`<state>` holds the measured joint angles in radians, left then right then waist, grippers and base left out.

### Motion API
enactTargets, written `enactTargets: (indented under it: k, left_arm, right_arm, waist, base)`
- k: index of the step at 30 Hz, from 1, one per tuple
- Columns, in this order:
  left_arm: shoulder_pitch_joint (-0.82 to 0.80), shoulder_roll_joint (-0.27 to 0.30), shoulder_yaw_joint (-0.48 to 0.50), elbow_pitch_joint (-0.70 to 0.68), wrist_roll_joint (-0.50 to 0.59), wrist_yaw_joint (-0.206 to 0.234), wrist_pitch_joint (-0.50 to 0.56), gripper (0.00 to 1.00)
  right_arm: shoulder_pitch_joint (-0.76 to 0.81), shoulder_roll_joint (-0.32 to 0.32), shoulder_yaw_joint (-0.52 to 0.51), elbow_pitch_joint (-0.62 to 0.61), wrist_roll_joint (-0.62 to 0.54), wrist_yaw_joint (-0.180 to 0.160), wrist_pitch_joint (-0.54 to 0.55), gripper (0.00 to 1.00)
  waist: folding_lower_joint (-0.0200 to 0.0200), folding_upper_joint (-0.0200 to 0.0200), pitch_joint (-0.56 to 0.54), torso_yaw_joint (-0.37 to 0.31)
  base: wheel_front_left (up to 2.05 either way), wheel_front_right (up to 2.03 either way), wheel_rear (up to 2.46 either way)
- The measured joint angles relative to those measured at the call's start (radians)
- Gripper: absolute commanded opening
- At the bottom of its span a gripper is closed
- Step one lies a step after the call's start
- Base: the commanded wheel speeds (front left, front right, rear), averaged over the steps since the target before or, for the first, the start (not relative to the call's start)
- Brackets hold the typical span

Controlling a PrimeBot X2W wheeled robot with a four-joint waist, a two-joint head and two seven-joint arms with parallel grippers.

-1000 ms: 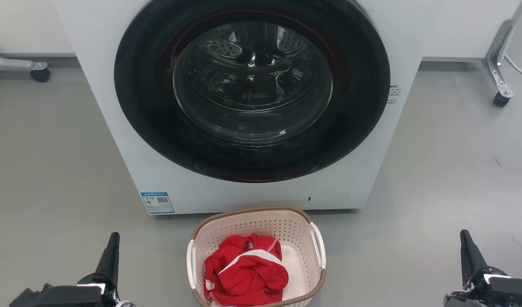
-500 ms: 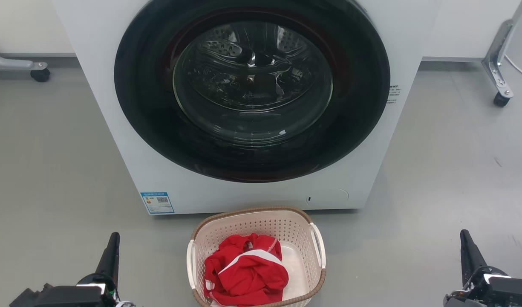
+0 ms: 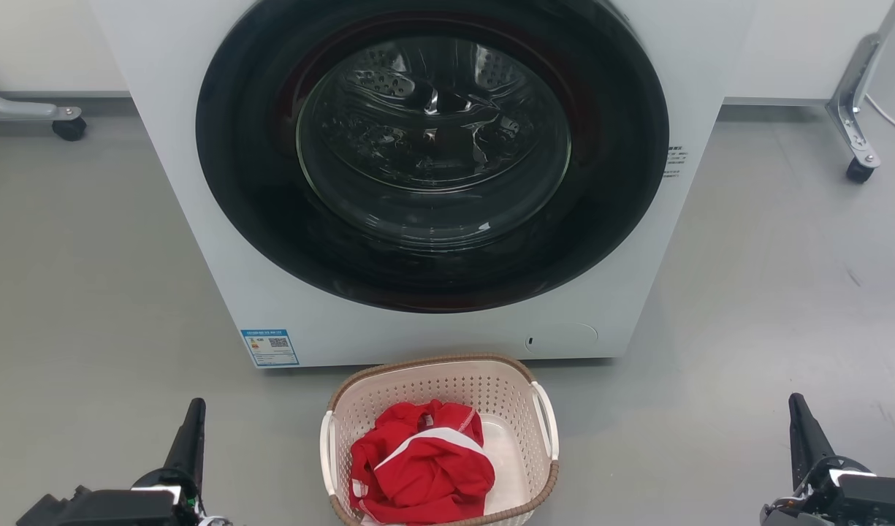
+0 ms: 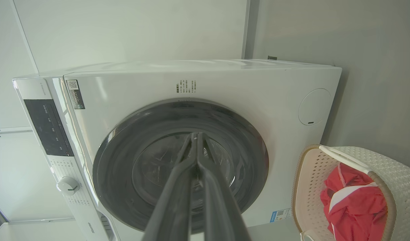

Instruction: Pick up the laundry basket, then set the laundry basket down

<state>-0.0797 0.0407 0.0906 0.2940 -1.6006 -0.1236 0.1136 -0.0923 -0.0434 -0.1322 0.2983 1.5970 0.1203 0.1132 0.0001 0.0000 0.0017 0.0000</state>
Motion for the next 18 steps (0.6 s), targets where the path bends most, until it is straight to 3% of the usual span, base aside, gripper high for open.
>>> enactTargets:
  k: [18]
  left_arm:
    - [0.0,0.0,0.0,0.0,0.0,0.0,0.0,0.0]
  right_arm:
    - [0.0,0.0,0.0,0.0,0.0,0.0,0.0,0.0]
  waist:
    - [-0.0001,0.0001,0.0,0.0]
  base:
    - [0.0,0.0,0.0]
